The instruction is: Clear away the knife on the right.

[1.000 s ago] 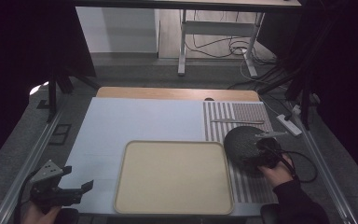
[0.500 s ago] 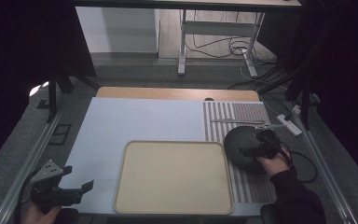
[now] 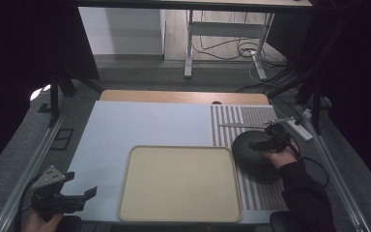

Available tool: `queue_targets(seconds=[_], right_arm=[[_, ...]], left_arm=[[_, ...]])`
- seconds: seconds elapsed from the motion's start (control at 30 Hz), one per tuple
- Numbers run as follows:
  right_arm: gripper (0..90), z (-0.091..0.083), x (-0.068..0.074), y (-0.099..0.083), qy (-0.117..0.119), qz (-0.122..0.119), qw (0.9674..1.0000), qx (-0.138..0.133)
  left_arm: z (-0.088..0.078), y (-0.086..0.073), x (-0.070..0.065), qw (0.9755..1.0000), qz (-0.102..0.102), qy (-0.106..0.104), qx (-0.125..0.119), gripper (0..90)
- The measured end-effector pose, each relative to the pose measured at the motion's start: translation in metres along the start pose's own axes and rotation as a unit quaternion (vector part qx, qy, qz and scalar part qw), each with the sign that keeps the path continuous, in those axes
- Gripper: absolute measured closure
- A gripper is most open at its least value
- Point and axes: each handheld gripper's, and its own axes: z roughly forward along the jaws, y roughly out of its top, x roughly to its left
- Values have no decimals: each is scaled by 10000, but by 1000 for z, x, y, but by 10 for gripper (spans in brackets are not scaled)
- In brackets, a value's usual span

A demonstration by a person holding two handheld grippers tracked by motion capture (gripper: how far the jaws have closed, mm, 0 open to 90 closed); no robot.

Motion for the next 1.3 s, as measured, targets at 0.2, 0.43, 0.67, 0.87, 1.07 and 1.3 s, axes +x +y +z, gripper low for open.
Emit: queue_targets(seconds=[0.2, 0.43, 0.67, 0.87, 1.07, 1.3], right_arm=[[5, 9, -8, 9, -62, 72, 9999, 33], [5, 20, -18, 21, -142, 151, 9998, 55], [5, 32, -27, 33, -205, 217, 9995, 85], [5, 40, -32, 40, -252, 266, 9993, 121], [6, 49, -38, 47, -307, 308, 9990, 80], [61, 57, -45, 54, -360, 229, 9990, 148]], left_arm=[[0, 0, 0, 10000, -7, -4, -2, 28], [0, 0, 1, 10000, -16, -12, -4, 28], [0, 0, 1, 10000, -33, -24, -6, 28], [0, 0, 1, 10000, -38, -27, -7, 28], [0, 0, 1, 10000, -44, -29, -4, 28], [0, 0, 2, 10000, -47, -39, -6, 28]])
